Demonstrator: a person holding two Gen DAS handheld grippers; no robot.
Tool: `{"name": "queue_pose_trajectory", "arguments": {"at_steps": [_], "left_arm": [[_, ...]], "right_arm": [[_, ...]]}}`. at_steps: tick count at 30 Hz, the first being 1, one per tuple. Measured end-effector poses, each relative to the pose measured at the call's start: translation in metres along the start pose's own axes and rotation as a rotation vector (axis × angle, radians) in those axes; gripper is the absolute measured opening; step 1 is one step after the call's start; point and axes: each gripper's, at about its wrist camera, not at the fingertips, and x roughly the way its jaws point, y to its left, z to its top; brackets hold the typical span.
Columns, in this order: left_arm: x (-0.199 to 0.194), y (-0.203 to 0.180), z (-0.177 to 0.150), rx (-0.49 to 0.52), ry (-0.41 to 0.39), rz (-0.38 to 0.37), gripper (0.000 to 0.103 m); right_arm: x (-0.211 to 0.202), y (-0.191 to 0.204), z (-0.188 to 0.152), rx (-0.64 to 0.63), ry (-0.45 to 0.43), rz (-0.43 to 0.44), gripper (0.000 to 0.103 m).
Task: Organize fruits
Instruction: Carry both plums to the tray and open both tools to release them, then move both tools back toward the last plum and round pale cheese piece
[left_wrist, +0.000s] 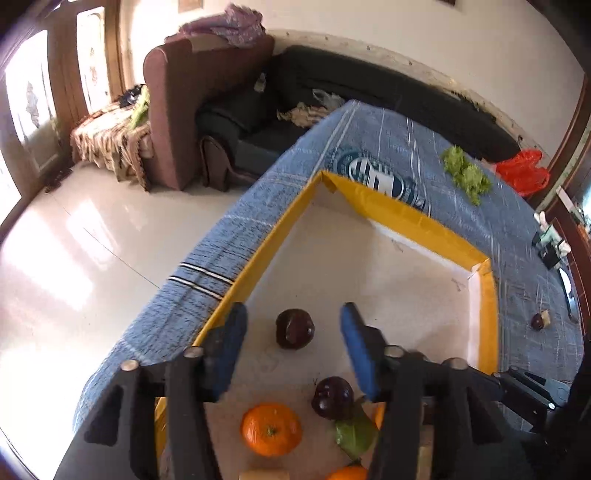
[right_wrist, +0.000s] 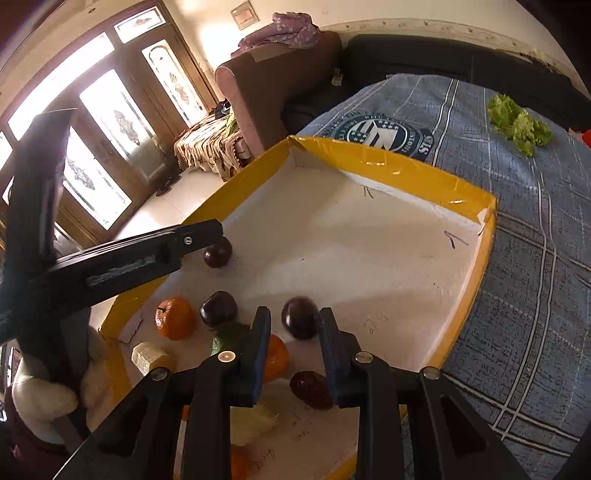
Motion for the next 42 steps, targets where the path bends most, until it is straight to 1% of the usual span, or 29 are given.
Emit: {"name": "queue_pose_trajectory", "arguments": {"at_steps": [1,2,3,4,5,6,8,10,12,15,17,23,27,33,35,36,37,39,40,42], "left_arm": [[-0.007,-0.002,-0.001,0.002,-0.013,0.011,0.059],[-0.015,-0.004,-0.003,0.007,-0.028,0.029,0.067],[-0.026,-0.009,-0.006,0.016,-0.047,0.064,0.076],[-0.033,-0.012,-0.008,0.022,-0.061,0.086,0.08],[-0.042,-0.016,-0.011,0.03,-0.078,0.102,0.085],[-0.053,-0.021,-0.016,0.042,-0.096,0.111,0.088],[-0.068,-0.03,-0.025,0.05,-0.118,0.107,0.089],[-0.085,-0.039,-0.036,0.043,-0.134,0.079,0.089],[-0.097,-0.046,-0.044,0.027,-0.136,0.079,0.089],[-0.111,-0.055,-0.051,0.006,-0.151,0.068,0.089],[-0.12,-0.064,-0.055,0.011,-0.164,0.07,0.089],[-0.136,-0.096,-0.066,0.071,-0.191,0.086,0.089],[-0.139,-0.114,-0.072,0.103,-0.193,0.086,0.089],[-0.141,-0.133,-0.077,0.147,-0.206,0.104,0.089],[-0.142,-0.137,-0.078,0.156,-0.21,0.084,0.089],[-0.144,-0.139,-0.079,0.158,-0.214,0.045,0.089],[-0.146,-0.14,-0.08,0.158,-0.214,-0.004,0.089],[-0.152,-0.14,-0.083,0.153,-0.212,-0.156,0.089],[-0.155,-0.142,-0.086,0.149,-0.196,-0.243,0.089],[-0.156,-0.147,-0.088,0.157,-0.163,-0.321,0.089]], "right_arm": [[-0.003,0.0,0.0,0.003,-0.005,0.005,0.032],[-0.006,0.0,0.0,0.003,-0.012,0.008,0.033],[-0.011,0.001,-0.001,0.002,-0.019,0.006,0.034],[-0.016,0.001,-0.003,0.001,-0.027,0.005,0.035],[-0.02,0.001,-0.004,0.0,-0.035,0.005,0.038],[-0.026,-0.002,-0.006,0.001,-0.044,0.005,0.04],[-0.038,-0.005,-0.01,0.002,-0.058,0.001,0.043],[-0.05,-0.009,-0.014,0.003,-0.073,-0.009,0.045],[-0.063,-0.015,-0.018,0.008,-0.089,-0.021,0.051],[-0.084,-0.024,-0.027,0.016,-0.115,-0.04,0.055],[-0.095,-0.034,-0.032,0.03,-0.13,-0.049,0.057],[-0.123,-0.072,-0.046,0.089,-0.161,-0.086,0.058],[-0.138,-0.098,-0.055,0.138,-0.177,-0.105,0.058],[-0.161,-0.13,-0.064,0.191,-0.207,-0.144,0.058],[-0.169,-0.14,-0.064,0.208,-0.214,-0.162,0.058],[-0.176,-0.148,-0.063,0.22,-0.218,-0.179,0.058],[-0.18,-0.153,-0.062,0.226,-0.22,-0.187,0.058],[-0.2,-0.169,-0.058,0.248,-0.237,-0.213,0.058],[-0.21,-0.177,-0.056,0.257,-0.247,-0.234,0.058],[-0.234,-0.193,-0.049,0.277,-0.263,-0.291,0.058]]}}
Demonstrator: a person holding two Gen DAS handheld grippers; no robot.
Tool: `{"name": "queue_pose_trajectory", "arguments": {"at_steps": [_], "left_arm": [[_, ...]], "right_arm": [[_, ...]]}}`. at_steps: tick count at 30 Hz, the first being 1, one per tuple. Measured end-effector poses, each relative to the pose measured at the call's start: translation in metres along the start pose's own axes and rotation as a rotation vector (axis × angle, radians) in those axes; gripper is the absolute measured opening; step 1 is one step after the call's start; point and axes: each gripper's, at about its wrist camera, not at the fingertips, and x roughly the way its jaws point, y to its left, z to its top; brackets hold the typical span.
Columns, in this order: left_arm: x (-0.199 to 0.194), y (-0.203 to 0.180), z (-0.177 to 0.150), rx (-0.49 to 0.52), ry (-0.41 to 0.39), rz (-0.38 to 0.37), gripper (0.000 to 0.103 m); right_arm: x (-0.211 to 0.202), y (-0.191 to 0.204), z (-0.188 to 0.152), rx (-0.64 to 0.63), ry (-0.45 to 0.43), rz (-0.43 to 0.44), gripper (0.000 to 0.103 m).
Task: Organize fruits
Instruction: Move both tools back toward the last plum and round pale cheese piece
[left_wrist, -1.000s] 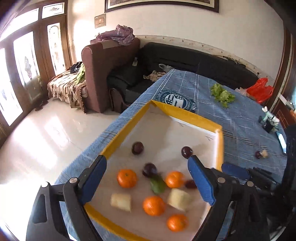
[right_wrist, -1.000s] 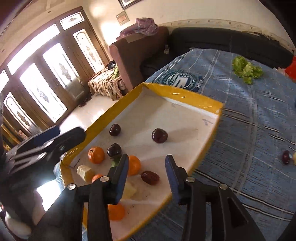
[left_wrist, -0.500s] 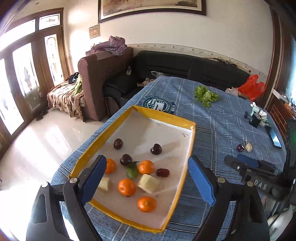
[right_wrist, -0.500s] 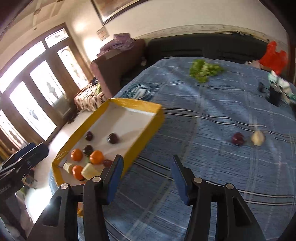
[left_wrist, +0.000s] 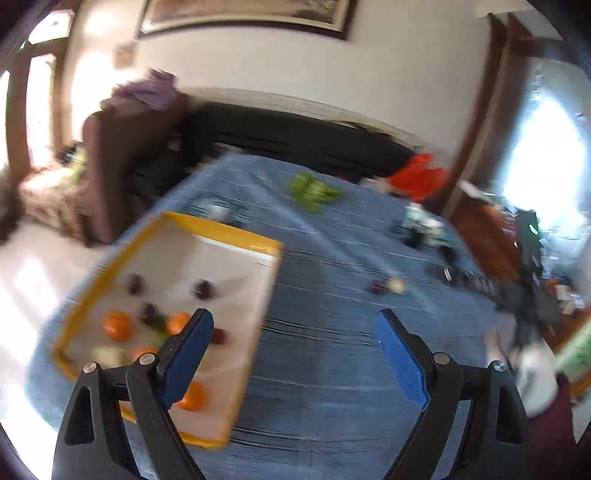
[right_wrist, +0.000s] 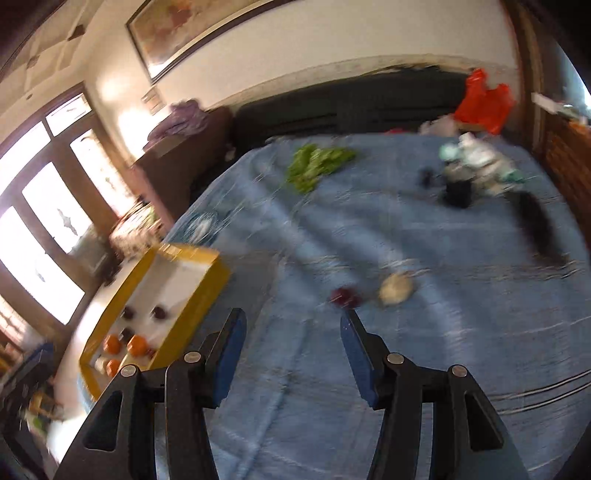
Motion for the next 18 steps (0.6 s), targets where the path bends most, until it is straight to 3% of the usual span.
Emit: {"name": "queue_pose_trajectory", "arguments": {"at_steps": [5,10,12,15,17,18], "left_arm": [[0.005,-0.008,0.013,-0.003,0.047,-0.034,0.089],[-0.015,-0.017,0.071,-0.022,0.035,-0.079,0.089],[-0.029,-0.028,0.097,-0.017,-0.001,-0.115,0.089],[-0.044,-0.046,0.135,0.01,-0.057,-0.116,0.089],[-0.044,-0.052,0.152,0.02,-0.095,-0.086,0.091],[-0.04,-0.054,0.156,0.025,-0.114,-0.066,0.096]], "right_arm": [[-0.06,-0.04,0.052,0.032,-0.075,-0.124,0.058],[-0.139,-0.056,0.122,0.05,-0.15,-0.206,0.059],[-0.165,-0.057,0.146,0.043,-0.189,-0.245,0.075],[-0.187,-0.054,0.165,0.024,-0.233,-0.318,0.084],[-0.183,-0.052,0.161,0.016,-0.232,-0.299,0.086],[-0.177,-0.054,0.156,0.019,-0.224,-0.274,0.086]]}}
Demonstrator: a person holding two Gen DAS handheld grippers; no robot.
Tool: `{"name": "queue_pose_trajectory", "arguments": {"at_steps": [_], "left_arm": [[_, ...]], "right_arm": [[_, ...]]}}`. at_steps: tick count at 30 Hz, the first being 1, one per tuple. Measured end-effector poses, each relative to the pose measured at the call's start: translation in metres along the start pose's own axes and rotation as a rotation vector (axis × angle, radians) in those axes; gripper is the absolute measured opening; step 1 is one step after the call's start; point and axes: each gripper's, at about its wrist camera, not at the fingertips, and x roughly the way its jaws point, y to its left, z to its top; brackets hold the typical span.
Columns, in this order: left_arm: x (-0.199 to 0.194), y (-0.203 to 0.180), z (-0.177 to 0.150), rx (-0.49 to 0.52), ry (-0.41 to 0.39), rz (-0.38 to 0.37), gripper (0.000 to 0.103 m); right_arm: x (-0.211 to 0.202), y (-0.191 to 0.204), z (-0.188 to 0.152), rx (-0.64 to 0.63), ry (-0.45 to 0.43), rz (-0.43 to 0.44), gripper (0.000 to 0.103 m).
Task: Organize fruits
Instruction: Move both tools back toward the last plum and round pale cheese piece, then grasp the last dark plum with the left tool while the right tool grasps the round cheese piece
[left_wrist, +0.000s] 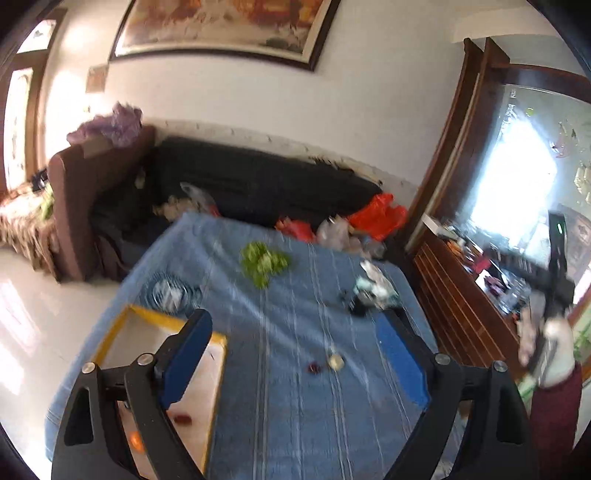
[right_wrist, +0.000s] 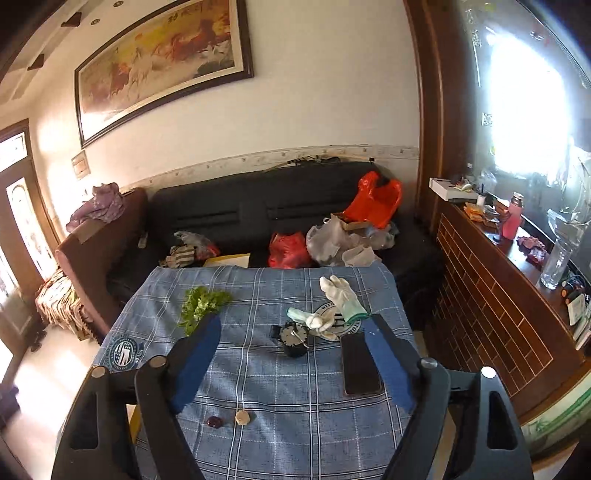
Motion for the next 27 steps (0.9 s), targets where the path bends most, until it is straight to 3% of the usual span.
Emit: {"name": "queue_pose_trajectory", "arguments": {"at_steps": [3,7,10,13,17,23,25,26,27], "left_arm": [[0.023,0.002,-0.016,-0.001,0.022,0.026,0.101],[0.082,0.007,-0.058,-0.018,0.208,-0.015,0.101],[0.127,0.017,-0.085,-0.084,0.299,-0.073,0.1],[0.16,0.024,-0.1,-0.111,0.334,-0.072,0.095],[0.192,0.03,-0.11,-0.118,0.379,-0.073,0.073],[0.231,0.032,-0.119,-0.126,0.422,-0.079,0.071],[0.244,0.03,-0.125,-0.126,0.443,-0.083,0.071],[0.25,0.029,-0.128,-0.124,0.454,-0.082,0.071],[0.257,0.026,-0.132,-0.115,0.465,-0.075,0.071]], "right_arm": [[0.041,0.002,-0.043,0.039,0.088,0.094,0.086],[0.115,0.014,-0.111,0.032,0.234,0.131,0.085],[0.169,0.02,-0.16,0.069,0.339,0.196,0.074],[0.212,0.024,-0.192,0.096,0.409,0.231,0.057],[0.248,0.035,-0.212,0.091,0.434,0.232,0.051],[0.275,0.054,-0.217,0.025,0.415,0.194,0.051],[0.275,0.06,-0.218,-0.005,0.393,0.176,0.042],[0.274,0.061,-0.218,-0.011,0.389,0.166,0.03],[0.273,0.06,-0.22,-0.004,0.386,0.169,0.03]]}}
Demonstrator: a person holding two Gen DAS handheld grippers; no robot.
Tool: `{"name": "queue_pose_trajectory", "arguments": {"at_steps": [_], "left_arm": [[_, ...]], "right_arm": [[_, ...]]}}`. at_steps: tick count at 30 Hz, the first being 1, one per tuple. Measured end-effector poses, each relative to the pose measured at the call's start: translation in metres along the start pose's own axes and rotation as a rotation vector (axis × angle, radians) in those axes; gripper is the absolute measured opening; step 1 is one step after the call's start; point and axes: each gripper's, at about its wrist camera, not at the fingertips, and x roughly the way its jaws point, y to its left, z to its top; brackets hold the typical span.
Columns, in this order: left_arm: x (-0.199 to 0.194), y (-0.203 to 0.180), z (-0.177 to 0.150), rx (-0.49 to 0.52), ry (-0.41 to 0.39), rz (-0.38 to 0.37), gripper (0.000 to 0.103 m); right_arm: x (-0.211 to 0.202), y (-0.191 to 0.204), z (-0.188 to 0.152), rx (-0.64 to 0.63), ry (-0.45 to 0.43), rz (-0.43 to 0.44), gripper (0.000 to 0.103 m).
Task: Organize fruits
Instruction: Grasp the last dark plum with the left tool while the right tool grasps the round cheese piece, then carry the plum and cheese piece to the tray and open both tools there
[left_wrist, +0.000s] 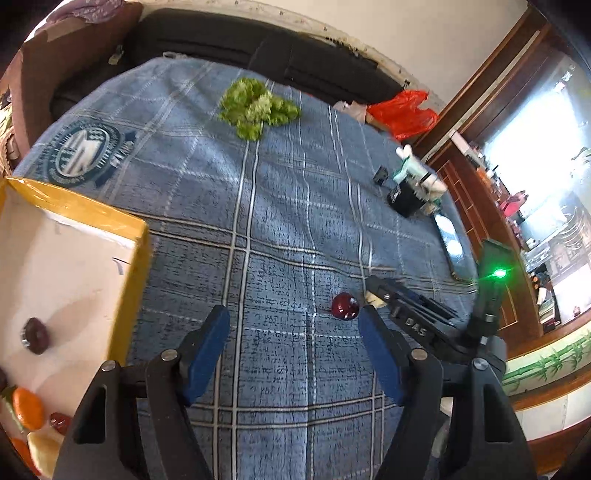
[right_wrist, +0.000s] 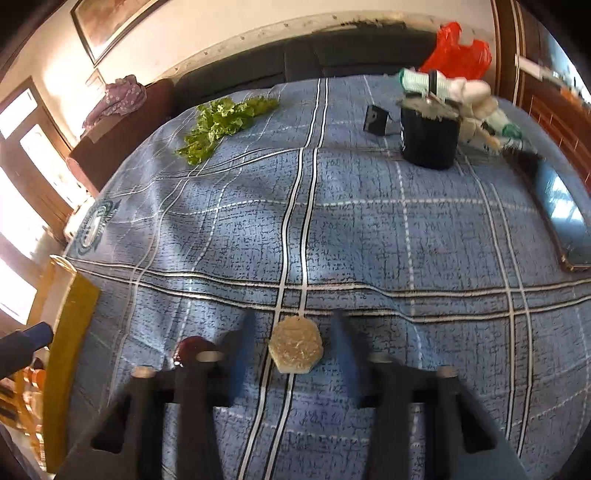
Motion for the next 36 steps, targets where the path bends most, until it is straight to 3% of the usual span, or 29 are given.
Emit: {"name": "queue_pose_trajectory", "arguments": {"at_steps": [6,12,19,20,21,23,28,36], "left_arm": [[0.04,-0.027,-0.004,0.11,0.035,0.063,0.071],[0.081,-0.072,-0.01,0.31,0.03,0.141,0.071],[0.102,-0.079,-0.015,0.362,0.016,0.215,0.071],[0.103,-0.081,-0.016,0.374,0.009,0.227,0.061],[0.102,-0.083,-0.018,0.387,-0.003,0.242,0.045],[0.099,-0.086,-0.018,0.398,-0.006,0.242,0.027],[0.079,-0.081,-0.022,0.362,-0.035,0.23,0.026],[-0.006,-0.051,-0.044,0.228,-0.137,0.199,0.027]], "right_arm": [[-0.032,-0.027,-0.022,0.109,-0.056,0.026,0.03],[-0.05,-0.048,-0.038,0.191,-0.118,0.094,0.03],[-0.052,-0.053,-0.039,0.204,-0.118,0.131,0.03],[-0.051,-0.051,-0.039,0.2,-0.118,0.127,0.03],[-0.051,-0.05,-0.04,0.194,-0.119,0.124,0.03],[-0.051,-0.048,-0.04,0.18,-0.123,0.109,0.03],[-0.054,-0.04,-0.041,0.134,-0.148,0.065,0.03],[-0.067,-0.019,-0.044,0.072,-0.186,0.134,0.03]]}}
